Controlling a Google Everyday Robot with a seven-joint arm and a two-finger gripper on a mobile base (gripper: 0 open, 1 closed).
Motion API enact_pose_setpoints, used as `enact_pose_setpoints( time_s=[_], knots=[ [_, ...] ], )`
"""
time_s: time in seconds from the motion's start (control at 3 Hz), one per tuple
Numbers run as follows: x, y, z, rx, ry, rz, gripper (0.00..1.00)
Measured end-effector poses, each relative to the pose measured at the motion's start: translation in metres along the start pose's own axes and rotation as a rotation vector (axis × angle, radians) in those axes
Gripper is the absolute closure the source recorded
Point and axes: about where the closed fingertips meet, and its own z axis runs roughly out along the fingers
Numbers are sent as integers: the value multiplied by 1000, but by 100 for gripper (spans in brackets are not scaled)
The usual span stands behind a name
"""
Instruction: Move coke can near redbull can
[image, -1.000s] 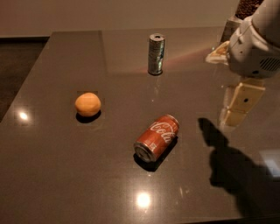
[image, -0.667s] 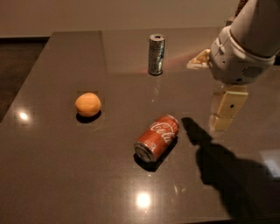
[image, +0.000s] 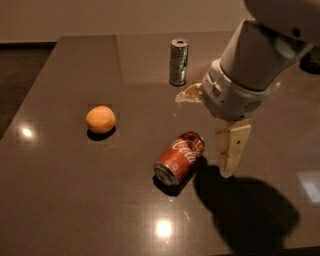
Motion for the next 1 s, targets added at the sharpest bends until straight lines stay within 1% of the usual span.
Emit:
enact_pose_setpoints(
  time_s=[0.33, 0.67, 1.0],
  knots=[
    [-19, 4, 21, -33, -2, -86, 0],
    [-26, 5, 41, -70, 12, -131, 0],
    [-27, 3, 57, -112, 34, -148, 18]
  ],
)
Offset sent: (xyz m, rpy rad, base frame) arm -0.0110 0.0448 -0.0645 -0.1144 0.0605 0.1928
